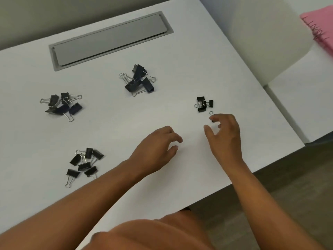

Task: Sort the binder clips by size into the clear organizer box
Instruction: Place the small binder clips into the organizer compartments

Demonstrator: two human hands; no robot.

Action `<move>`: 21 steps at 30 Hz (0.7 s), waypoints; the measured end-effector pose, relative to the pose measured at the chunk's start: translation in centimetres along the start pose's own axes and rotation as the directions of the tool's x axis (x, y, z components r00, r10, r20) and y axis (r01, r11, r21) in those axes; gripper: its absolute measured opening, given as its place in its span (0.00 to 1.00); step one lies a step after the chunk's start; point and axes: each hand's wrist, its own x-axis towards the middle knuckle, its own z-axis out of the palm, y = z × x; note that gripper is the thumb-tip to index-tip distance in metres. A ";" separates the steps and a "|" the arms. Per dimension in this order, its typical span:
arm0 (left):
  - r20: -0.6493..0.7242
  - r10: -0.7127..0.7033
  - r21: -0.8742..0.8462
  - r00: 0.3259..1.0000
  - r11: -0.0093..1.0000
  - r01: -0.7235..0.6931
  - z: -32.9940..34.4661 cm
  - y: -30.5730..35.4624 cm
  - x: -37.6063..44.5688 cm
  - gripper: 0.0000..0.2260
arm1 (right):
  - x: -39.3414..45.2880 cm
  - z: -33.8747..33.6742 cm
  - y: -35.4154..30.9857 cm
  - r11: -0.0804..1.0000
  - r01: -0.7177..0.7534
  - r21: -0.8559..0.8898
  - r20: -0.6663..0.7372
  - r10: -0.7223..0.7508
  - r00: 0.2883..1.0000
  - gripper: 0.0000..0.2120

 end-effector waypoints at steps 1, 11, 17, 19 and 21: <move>0.021 -0.002 0.008 1.000 1.000 0.002 0.0 0.2 1.2 0.11 | 0.9 0.2 0.7 0.999 -0.012 -0.031 -0.007 0.012 1.000 0.16; 0.275 -0.373 -0.777 0.886 0.457 0.433 1.8 1.5 5.4 0.14 | 1.2 1.9 -1.5 0.949 -0.107 0.295 0.087 0.085 0.993 0.08; 0.336 -0.471 -0.913 0.816 0.049 0.405 1.5 1.3 5.3 0.10 | 0.5 1.5 -4.3 0.931 -0.036 0.364 0.384 -0.114 0.916 0.17; 0.318 -0.578 -0.915 0.752 0.022 0.403 1.2 0.5 5.1 0.08 | 2.5 0.9 -3.5 0.952 0.061 0.301 0.371 -0.176 0.912 0.18; 0.295 -0.619 -0.912 0.728 0.046 0.408 0.7 0.0 4.9 0.07 | 5.4 0.5 -1.7 0.973 0.162 0.162 0.177 -0.190 0.966 0.16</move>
